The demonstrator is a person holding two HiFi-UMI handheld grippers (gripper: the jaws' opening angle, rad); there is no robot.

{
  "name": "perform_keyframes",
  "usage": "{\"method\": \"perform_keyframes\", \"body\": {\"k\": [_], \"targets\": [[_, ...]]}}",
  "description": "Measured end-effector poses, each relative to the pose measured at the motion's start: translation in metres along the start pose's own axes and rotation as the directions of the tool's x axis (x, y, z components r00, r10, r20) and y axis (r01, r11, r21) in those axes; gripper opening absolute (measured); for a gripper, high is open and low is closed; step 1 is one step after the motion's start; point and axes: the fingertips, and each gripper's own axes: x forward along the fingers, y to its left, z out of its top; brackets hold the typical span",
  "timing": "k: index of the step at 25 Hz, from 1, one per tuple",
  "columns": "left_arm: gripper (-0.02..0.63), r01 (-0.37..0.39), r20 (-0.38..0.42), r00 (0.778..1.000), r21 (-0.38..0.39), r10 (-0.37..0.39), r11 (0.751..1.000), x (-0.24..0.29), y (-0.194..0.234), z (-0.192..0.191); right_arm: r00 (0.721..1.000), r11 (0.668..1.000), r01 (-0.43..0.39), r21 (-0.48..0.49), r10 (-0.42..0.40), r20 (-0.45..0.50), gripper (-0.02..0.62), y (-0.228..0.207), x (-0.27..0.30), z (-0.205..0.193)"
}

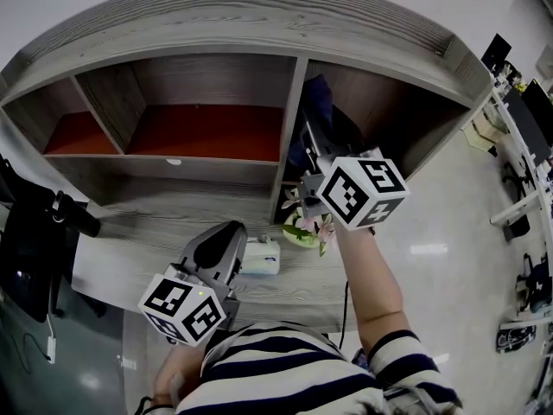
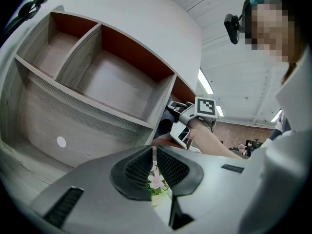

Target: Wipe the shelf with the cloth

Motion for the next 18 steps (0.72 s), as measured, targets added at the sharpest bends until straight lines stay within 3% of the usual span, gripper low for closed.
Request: {"method": "perform_keyframes", "body": {"k": [7, 18], "targets": [[0.038, 0.011, -0.007, 1.0, -0.001, -0.011, 1.0, 0.002, -0.003, -0.002, 0.991, 0.999, 0.011, -0.034, -0.015, -0.134, 0.081, -0.004, -0.005, -0.029], [0.038, 0.029, -0.012, 1.0, 0.0, -0.029, 1.0, 0.003, -0.008, -0.006, 0.967, 0.999, 0.014, -0.029, -0.021, -0.255, 0.08, -0.008, -0.014, -0.062]]}}
